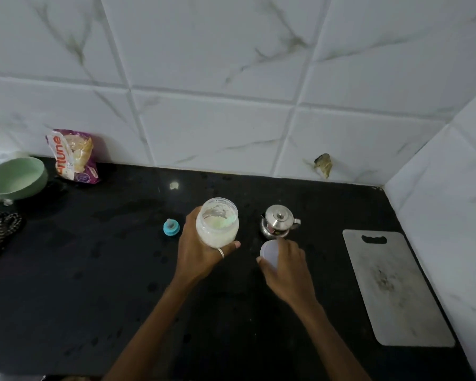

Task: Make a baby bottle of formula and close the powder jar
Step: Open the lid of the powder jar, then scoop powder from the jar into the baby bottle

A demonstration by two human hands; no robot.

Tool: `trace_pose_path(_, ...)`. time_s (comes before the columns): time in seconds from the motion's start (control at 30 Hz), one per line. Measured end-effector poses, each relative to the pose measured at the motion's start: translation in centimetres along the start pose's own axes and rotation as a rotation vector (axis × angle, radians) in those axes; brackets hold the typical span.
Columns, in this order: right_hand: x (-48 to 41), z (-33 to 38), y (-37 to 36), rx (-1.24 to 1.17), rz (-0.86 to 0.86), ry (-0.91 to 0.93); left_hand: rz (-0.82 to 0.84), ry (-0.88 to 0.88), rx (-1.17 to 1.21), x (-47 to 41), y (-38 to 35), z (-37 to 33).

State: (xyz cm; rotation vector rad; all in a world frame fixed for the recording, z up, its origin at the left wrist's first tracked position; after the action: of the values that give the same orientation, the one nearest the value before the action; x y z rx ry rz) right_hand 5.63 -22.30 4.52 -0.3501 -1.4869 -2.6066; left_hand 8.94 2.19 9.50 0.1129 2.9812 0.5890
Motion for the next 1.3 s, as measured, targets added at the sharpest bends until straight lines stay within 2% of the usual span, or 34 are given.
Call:
trace_pose_path(0.13,-0.9,-2.1,-4.0,0.061,0.096,-0.092,0.031,0.033,0.006,1.0,-0.7,0.6)
trace_pose_path(0.4,-1.5,-3.1,-8.0,0.215,0.131,-0.065,0.068,0.080,-0.025,3.3,-1.7,2.5)
trace_pose_path(0.5,-1.4,-3.1,-7.4,0.199,0.123,-0.074,0.107,0.103,-0.034,3.3,-2.1,3.7)
trace_pose_path(0.57,-1.4,-2.0,-5.3,0.105,0.074,-0.036,0.136,0.102,-0.051,3.0,-2.3,4.1)
trace_pose_path(0.7,0.1,3.4,3.0,-0.348,-0.134,0.212,0.145,0.027,-0.089,2.2,-2.5,2.9)
trace_pose_path(0.77,1.6,7.1,6.8,-0.388,-0.170,0.359,0.137,-0.073,-0.097,2.0,-2.5,0.7)
trace_pose_path(0.87,2.6,11.1,8.8,-0.267,-0.052,0.460,0.143,-0.206,-0.128,1.8,-2.7,-2.1)
trace_pose_path(1.0,1.9,12.7,7.7,0.112,0.094,0.347,0.136,-0.303,-0.191,1.6,-3.2,-2.8)
trace_pose_path(1.13,1.7,13.3,6.8,0.324,0.160,0.231,0.103,-0.312,-0.186,1.9,-3.2,-2.6)
trace_pose_path(1.3,1.8,13.6,6.1,0.372,0.137,0.200,0.102,-0.207,-0.216,1.7,-3.1,0.6)
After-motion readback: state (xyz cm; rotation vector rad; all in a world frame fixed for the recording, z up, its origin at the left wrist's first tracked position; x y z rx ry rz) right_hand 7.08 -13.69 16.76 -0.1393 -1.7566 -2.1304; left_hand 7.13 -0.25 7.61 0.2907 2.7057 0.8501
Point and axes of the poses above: each hand's wrist, its own x-axis away from the middle knuckle, its own y-axis out of the back of the hand, z = x × y, the point moved 10 cm from there along -x, towards the middle knuckle, and after that the axes turned 12 degrees about z, right-handed, at the moved point
